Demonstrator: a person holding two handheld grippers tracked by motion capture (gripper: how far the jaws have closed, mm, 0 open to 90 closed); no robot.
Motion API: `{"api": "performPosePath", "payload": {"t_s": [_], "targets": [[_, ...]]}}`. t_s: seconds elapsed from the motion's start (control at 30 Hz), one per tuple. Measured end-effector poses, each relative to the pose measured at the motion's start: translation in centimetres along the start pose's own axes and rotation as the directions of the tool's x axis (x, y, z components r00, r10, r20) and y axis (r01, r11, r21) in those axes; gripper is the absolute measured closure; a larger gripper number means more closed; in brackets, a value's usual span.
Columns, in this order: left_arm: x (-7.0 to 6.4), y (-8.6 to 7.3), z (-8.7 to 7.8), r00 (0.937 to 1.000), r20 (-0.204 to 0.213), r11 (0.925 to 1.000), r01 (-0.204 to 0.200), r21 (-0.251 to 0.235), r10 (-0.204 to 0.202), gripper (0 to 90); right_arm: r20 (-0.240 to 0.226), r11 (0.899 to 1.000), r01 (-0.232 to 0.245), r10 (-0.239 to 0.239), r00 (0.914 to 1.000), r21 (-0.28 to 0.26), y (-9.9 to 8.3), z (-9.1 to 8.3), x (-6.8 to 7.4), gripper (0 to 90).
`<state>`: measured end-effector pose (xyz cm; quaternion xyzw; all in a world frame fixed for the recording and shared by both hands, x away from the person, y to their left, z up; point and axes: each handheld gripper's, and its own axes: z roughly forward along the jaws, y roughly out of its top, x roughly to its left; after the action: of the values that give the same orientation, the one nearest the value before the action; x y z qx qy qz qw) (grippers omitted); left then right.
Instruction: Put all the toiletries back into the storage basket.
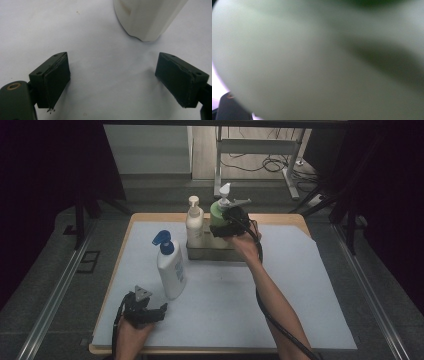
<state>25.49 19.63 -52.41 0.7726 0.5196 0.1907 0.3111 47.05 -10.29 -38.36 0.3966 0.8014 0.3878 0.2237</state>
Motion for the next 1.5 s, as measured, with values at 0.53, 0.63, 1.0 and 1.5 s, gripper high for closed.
{"api": "performPosePath", "payload": {"t_s": [0.53,0.63,1.0,1.5], "targets": [[0.0,0.0,0.0,1.0,0.0,1.0,0.0,0.0,0.0,12.1,-0.01,0.999,-0.006,0.006,0.9999,0.049,-2.0,1.7,-0.1,13.0],[0.0,0.0,0.0,1.0,0.0,1.0,-0.001,0.0,0.001,12.1,-0.012,0.998,-0.015,0.016,0.9998,0.059,-2.3,1.9,-0.2,13.0],[0.0,0.0,0.0,1.0,-0.001,1.0,-0.001,0.0,0.001,12.1,-0.016,0.997,-0.023,0.025,0.9996,0.078,-2.9,2.6,-0.4,12.8],[0.0,0.0,0.0,1.0,-0.001,1.0,-0.001,0.0,0.001,12.1,-0.043,0.999,-0.029,0.031,0.9986,0.036,-3.3,3.1,-0.8,11.5]]}}
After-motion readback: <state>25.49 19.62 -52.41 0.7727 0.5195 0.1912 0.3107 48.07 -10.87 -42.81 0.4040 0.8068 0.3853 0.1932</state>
